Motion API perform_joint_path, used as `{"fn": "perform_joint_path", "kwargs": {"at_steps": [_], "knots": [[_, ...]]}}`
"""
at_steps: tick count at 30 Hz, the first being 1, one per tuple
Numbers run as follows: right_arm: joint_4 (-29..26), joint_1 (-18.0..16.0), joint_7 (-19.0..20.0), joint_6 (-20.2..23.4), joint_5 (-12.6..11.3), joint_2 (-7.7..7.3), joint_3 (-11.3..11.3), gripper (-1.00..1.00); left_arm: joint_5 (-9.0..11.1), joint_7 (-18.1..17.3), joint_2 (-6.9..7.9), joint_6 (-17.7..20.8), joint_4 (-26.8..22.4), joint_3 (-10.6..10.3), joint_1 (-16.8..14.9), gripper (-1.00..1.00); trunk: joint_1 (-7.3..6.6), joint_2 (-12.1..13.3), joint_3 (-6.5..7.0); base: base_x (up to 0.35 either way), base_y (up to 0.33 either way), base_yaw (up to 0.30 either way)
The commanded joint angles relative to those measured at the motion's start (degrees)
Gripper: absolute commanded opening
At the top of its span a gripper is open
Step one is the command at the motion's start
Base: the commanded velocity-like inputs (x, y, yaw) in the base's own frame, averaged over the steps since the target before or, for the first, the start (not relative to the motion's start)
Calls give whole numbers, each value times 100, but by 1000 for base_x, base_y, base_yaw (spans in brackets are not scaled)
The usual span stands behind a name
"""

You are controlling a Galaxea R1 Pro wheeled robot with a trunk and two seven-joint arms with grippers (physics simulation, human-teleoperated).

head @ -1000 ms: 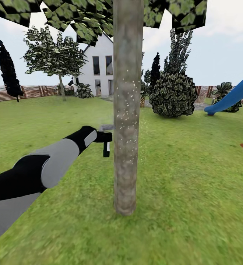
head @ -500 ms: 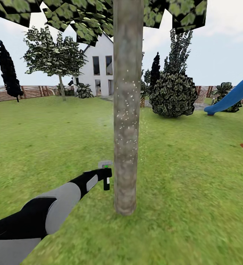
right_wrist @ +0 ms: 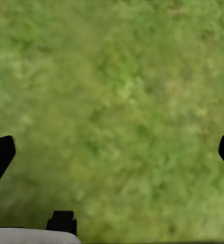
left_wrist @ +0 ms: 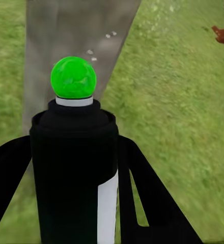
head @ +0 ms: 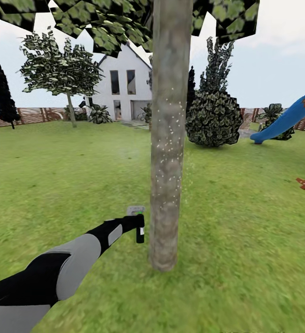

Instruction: In the garden, pick up the pesticide atomizer on the floor and spray pesticide onto both trees until each tree trunk is fully covered.

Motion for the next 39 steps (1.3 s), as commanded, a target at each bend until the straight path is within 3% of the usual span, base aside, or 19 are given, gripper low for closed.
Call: {"fn": "perform_joint_path", "kwargs": {"at_steps": [1, 13, 39], "knots": [[0, 0, 1, 3, -1, 0, 0, 100, 2, -30, 6, 0, -2, 5, 0, -100, 0, 0, 0, 135, 348, -258], [2, 0, 3, 4, 1, 9, 0, 100, 1, -60, 38, 1, -12, 5, 0, -100, 0, 0, 0, 26, 350, -92], [1, 0, 4, 5, 1, 9, 0, 100, 1, -60, 38, 1, -8, 5, 0, -100, 0, 0, 0, 55, 347, -219]]}}
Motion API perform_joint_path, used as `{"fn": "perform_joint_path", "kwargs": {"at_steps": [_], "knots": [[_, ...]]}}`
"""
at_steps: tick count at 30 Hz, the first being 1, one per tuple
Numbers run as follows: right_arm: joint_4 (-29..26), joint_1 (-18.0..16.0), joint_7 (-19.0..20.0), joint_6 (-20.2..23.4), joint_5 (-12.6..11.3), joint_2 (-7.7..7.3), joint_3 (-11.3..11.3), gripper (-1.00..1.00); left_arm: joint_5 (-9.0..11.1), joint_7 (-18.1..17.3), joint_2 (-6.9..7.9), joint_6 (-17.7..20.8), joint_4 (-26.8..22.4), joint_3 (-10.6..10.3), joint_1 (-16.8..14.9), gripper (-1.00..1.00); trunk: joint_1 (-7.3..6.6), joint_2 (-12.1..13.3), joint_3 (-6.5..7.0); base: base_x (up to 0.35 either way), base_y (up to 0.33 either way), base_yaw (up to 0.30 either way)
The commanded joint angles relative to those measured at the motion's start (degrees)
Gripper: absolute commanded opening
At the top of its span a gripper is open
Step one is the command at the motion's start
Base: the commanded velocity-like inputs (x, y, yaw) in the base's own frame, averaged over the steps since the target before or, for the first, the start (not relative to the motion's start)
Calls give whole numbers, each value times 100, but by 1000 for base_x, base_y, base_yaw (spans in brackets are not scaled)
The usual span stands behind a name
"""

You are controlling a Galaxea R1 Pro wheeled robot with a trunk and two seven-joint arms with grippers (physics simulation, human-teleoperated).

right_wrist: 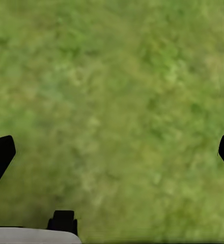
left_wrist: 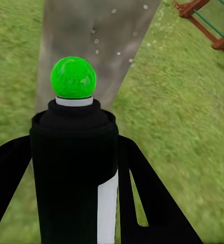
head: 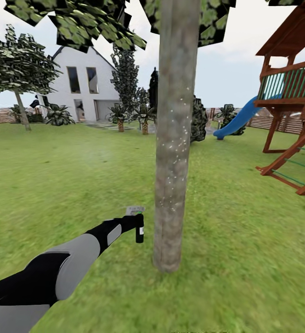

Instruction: In the garden, pick up the pesticide atomizer on the floor and spray pesticide onto both trees until each tree trunk is fully covered.

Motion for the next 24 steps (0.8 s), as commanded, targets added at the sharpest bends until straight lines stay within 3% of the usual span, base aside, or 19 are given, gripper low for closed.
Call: {"fn": "perform_joint_path", "kwargs": {"at_steps": [1, 12, 24], "knots": [[0, 0, -2, 0, 0, 0, 0, 100, 3, 0, 0, 0, -1, 6, 0, -100, 0, 0, 0, 0, 350, -292], [0, 0, 0, 0, -2, 0, 0, 100, 3, 0, 0, 0, -4, 6, 0, -100, 0, 0, 0, 9, 350, -207], [-1, 0, 1, 0, -1, 0, 0, 100, 3, 0, 0, 0, -4, 6, 0, -100, 0, 0, 0, 141, 327, -280]]}}
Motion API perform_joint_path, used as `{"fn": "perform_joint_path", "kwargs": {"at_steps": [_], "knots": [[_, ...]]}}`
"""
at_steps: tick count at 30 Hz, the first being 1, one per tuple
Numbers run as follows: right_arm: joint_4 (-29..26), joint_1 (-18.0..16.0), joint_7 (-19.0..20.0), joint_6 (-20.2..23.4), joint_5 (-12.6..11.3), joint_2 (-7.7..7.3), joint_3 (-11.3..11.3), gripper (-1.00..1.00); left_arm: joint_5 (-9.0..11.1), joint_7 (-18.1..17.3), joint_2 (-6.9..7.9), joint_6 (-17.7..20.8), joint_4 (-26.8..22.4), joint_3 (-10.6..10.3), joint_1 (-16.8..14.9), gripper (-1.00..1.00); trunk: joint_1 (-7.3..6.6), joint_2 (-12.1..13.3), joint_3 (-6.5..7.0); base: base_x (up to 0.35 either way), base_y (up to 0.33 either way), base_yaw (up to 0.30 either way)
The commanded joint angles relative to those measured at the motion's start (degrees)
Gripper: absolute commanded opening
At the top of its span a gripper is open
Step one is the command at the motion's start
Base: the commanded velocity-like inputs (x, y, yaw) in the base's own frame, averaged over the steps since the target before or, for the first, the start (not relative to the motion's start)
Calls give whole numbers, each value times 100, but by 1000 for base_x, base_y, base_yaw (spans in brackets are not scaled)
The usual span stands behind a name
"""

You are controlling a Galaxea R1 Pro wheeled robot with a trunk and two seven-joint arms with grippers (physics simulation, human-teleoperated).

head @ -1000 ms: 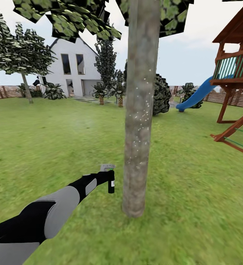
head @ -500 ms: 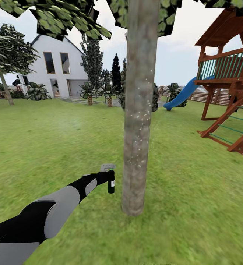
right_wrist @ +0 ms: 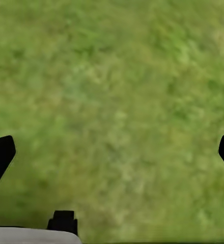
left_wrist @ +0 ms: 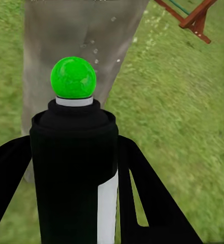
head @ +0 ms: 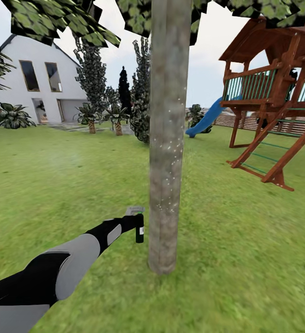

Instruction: In the garden, pick up the pesticide atomizer on the floor and spray pesticide onto both trees until each tree trunk is fully covered.

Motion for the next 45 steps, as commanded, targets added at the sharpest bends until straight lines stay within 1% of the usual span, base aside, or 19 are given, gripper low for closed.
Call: {"fn": "perform_joint_path", "kwargs": {"at_steps": [1, 13, 18, 19, 20, 22, 23, 24, 25, 26, 28, 30, 31, 34, 37, 39, 43, 44, 45], "knots": [[2, 0, 0, 0, -3, 0, 0, 100, 2, 0, 0, 0, 1, 5, 0, -100, 0, 0, 0, 11, 345, -69], [4, 0, -1, 0, 2, 0, 0, 100, 2, 8, 0, -5, 3, 5, 0, -100, 0, 0, 0, 16, 343, -230], [0, 0, -7, 9, 2, -21, -7, 100, 11, 25, -3, -68, -104, -22, 0, -100, 0, 0, 0, 12, 50, -15], [-1, 0, -8, 13, 2, -34, -11, 100, 14, 24, -2, 37, -301, -34, 0, -100, 0, 0, 0, 1, 4, -1], [-1, 0, -13, 14, 2, -55, -14, 100, 17, 21, -1, 394, -633, -36, 0, -100, 0, 0, 0, 0, 2, -1], [0, 0, -23, 10, 2, -86, -17, 100, 19, 23, 0, 1392, -1476, -38, 0, -100, 0, 0, 0, 0, 1, 0], [0, 0, -23, 9, 2, -94, -15, 100, 20, 25, -3, 1728, -1865, -44, 0, -100, 0, 0, 0, 0, 0, 0], [0, 0, -24, 9, 2, -96, -16, 100, 20, 25, -5, 1851, -2011, -45, 0, -100, 0, 0, 0, 0, 0, 0], [3, 0, -25, 9, 2, -96, -11, 100, 20, 26, -14, 2255, -2433, -47, 0, -100, 0, 0, 0, 0, 0, 0], [3, 0, -26, 9, 2, -97, -11, 100, 20, 29, -20, 2556, -2742, -47, 0, -100, 0, 0, 0, 0, 0, 0], [4, 0, -26, 9, 2, -100, -12, 100, 21, 33, -30, 2882, -3152, -47, 0, -100, 0, 0, 0, 0, 0, 0], [4, 0, -24, 9, 2, -100, -11, 100, 20, 35, -34, 3199, -3383, -47, -5, -100, 0, 0, 0, 0, 0, 0], [5, 0, -24, 9, 2, -98, -10, 100, 24, 35, -34, 3272, -3425, -47, -30, -100, 0, 0, 0, 0, 0, 0], [5, 0, -20, 9, 2, -97, -9, 100, 28, 35, -70, 3353, -3418, -47, -357, -100, 0, 0, 0, 0, 0, 0], [5, 0, -24, 9, 2, -97, -9, 100, 33, 35, -78, 3364, -3454, -47, -599, -100, 0, 0, 0, 0, 0, 0], [6, 0, -24, 9, 2, -98, -9, 100, 45, 15, -79, 3359, -3492, -47, -657, -100, 0, 0, 0, 0, 0, 0], [5, 0, -22, 9, 2, -97, -9, 100, 52, -52, -72, 3354, -3868, -47, -676, -100, 0, 0, 0, 0, 0, 0], [6, 0, -24, 9, 2, -97, -9, 100, 45, -188, -63, 3344, -3883, -46, -676, -100, 0, 0, 0, 0, 0, 0], [6, 0, -22, 9, 2, -97, -9, 100, 30, -356, -13, 3318, -3822, -31, -677, -100, 0, 0, 0, 0, 0, 0]]}}
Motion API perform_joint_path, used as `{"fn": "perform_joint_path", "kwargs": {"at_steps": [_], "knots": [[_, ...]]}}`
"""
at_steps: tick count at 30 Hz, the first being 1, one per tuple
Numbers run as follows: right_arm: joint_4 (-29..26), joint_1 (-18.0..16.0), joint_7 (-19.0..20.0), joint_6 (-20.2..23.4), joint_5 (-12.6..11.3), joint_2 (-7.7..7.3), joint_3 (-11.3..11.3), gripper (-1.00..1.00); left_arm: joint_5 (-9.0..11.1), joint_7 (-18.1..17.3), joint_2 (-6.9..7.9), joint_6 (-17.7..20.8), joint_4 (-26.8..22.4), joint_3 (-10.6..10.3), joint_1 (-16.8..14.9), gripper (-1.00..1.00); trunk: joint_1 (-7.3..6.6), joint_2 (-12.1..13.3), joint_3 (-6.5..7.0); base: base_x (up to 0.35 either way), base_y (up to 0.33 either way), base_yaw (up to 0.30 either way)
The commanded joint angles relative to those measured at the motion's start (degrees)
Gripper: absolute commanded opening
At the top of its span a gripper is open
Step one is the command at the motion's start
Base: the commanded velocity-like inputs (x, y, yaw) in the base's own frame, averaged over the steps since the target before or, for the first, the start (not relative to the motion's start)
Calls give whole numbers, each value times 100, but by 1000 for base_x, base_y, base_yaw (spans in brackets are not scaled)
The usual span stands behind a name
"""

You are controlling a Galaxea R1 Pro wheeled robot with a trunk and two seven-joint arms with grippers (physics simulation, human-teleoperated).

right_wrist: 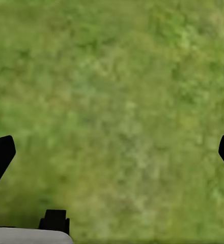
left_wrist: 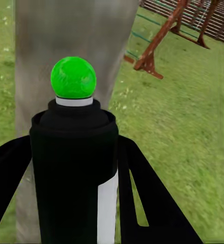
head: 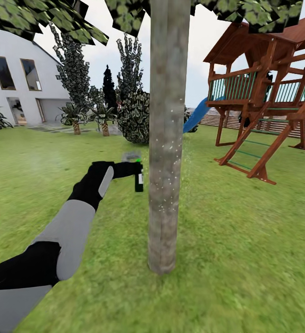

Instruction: In the garden, pick up the pesticide atomizer on the floor and spray pesticide onto both trees until each tree trunk is fully covered.

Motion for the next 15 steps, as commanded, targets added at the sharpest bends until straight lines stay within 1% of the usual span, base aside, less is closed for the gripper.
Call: {"fn": "perform_joint_path", "kwargs": {"at_steps": [1, 2, 3, 4, 5, 6, 7, 8, 9, 10, 11, 13, 15], "knots": [[0, 0, 0, 0, 0, 0, 0, 100, 13, -61, 124, -83, 195, 17, -1, -100, 0, -1, 0, 0, 0, 0], [0, 0, 1, 0, 0, 0, 0, 100, 14, -77, 197, -185, 340, 21, -1, -100, 0, -1, 0, 0, 0, 0], [0, 0, 0, 0, 0, 0, 0, 100, 14, -92, 295, -405, 613, 25, -1, -100, 0, -1, 0, 0, 0, 0], [0, 0, 0, 0, 0, 0, 0, 100, 14, -102, 355, -585, 874, 27, -1, -100, 0, -1, 0, 0, 0, 0], [0, 0, -1, 0, 0, 0, 0, 100, 15, -113, 392, -805, 1211, 19, -1, -100, 0, -1, 0, 0, 0, 0], [0, 0, -2, 0, 0, 0, 0, 100, 10, -141, 405, -909, 1362, 6, -1, -100, 0, -1, 0, 0, 0, 0], [0, 0, 2, -1, 0, 0, 0, 100, 13, -158, 412, -924, 1382, -10, -2, -100, 0, -1, 0, 0, 0, 0], [0, 0, 1, -1, 0, 0, 0, 100, 14, -163, 414, -884, 1325, -15, -5, -100, 0, -1, 0, 0, 0, 0], [0, 0, 1, 0, 0, 0, 0, 100, 14, -166, 416, -646, 1123, -17, -25, -100, 0, -1, 0, 0, 0, 0], [0, 0, 0, 0, 0, 0, 0, 100, 15, -169, 415, -289, 850, -21, -116, -100, 0, -1, 0, 0, 0, 0], [0, 0, 1, -2, 0, 0, 0, 100, 19, -173, 412, -138, 742, -23, -248, -100, 0, -1, 0, 0, 0, 0], [0, 0, 1, -1, 0, 0, 0, 100, 28, -181, 398, -14, 674, -24, -532, -100, 0, -1, 0, 0, 0, 0], [0, 0, 0, -1, 0, 0, 0, 100, 38, -207, 379, 84, 655, -20, -963, -100, 0, -1, 0, 0, 0, 0]]}}
